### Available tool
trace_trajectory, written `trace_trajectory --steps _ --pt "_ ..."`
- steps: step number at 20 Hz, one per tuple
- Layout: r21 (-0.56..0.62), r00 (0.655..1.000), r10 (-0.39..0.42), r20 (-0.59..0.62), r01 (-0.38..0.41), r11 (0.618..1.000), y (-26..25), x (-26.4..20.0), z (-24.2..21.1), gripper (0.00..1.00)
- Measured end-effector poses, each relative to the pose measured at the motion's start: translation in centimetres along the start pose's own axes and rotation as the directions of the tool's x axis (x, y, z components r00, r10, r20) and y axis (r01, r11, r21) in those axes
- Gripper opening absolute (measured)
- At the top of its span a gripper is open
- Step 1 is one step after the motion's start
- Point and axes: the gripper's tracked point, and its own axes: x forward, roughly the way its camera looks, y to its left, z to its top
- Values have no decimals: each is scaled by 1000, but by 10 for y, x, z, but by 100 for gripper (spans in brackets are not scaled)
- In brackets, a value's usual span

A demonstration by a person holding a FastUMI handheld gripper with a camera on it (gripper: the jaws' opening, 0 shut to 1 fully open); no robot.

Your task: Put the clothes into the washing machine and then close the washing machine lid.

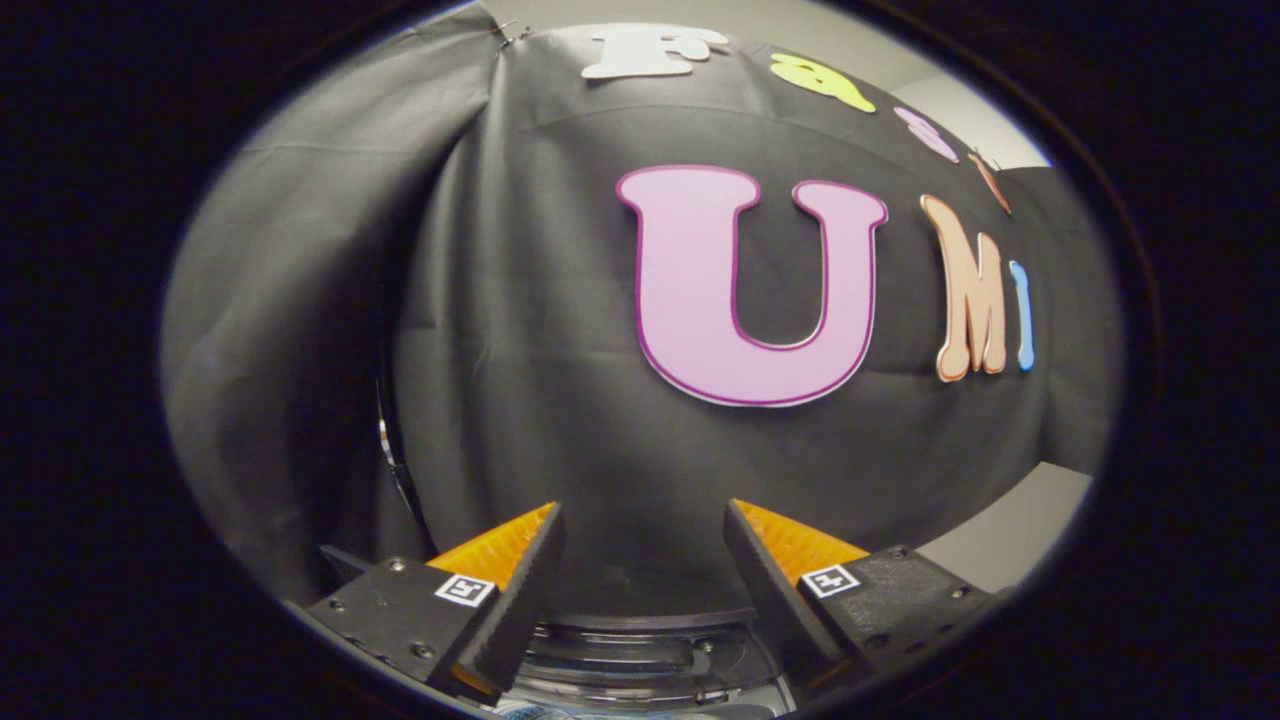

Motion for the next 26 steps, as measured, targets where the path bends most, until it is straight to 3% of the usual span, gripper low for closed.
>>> trace_trajectory --steps 5,8,12,26 --pt "-8 998 4 -66 -5 1000 1 9 -34 98" --pt "107 996 45 -82 -36 994 1 11 -46 98" --pt "92 999 47 -9 -45 995 0 5 -36 98" --pt "93 998 27 54 -32 995 -6 -3 -23 98"
